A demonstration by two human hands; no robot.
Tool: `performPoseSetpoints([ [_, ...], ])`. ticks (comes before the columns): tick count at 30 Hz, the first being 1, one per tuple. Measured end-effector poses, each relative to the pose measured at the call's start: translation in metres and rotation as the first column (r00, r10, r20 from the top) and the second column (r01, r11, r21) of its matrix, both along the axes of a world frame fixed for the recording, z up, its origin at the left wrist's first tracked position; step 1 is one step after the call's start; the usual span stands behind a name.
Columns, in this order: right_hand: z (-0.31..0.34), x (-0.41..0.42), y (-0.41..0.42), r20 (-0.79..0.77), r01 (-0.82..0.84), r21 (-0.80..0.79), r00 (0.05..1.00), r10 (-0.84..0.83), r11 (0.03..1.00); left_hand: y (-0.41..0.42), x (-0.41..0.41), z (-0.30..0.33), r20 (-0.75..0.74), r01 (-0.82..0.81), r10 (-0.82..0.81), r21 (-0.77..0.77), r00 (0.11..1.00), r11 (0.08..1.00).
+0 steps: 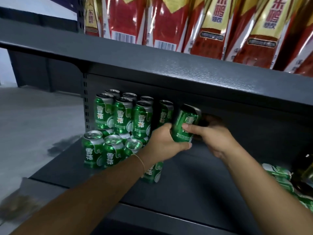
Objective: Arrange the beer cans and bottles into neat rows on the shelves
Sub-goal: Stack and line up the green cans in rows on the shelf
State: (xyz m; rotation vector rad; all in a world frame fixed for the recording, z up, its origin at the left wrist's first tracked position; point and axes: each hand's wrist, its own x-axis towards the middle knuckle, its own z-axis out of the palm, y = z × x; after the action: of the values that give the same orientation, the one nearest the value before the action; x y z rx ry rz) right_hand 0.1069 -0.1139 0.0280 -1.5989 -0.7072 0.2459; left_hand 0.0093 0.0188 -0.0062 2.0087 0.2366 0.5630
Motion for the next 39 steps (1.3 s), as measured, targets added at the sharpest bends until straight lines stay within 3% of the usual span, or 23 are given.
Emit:
performPoseSetpoints([
  [5, -0.011, -0.009, 0.027, 0.032, 0.116, 0.057, 0.992, -0.118, 0.992, 0.024, -0.013, -0.005, 0.008, 0.027, -0.028, 0.099, 1.0, 0.995],
  [11, -0.018, -0.021, 0.054, 0.188, 0.264, 0.019, 0.947, -0.262, 0.964, 0.045, -0.034, -0.016, -0.013, -0.034, 0.042, 0.37, 0.999, 0.929],
  [20, -0.03, -0.023, 0.077, 0.219, 0.303, 0.015, 0.929, -0.299, 0.953, 0.06, -0.045, -0.033, 0.001, 0.04, -0.059, 0.712, 0.998, 0.701],
  [25, -0.035, -0.02, 0.081, 0.17, 0.293, 0.02, 0.941, -0.292, 0.956, 0.062, -0.043, -0.039, 0.078, 0.003, -0.093, 0.748, 0.993, 0.664],
  [39, -0.042, -0.023, 0.089, 0.224, 0.301, -0.01, 0.93, -0.291, 0.954, 0.063, -0.041, -0.04, 0.066, 0.021, -0.102, 0.732, 0.993, 0.681],
])
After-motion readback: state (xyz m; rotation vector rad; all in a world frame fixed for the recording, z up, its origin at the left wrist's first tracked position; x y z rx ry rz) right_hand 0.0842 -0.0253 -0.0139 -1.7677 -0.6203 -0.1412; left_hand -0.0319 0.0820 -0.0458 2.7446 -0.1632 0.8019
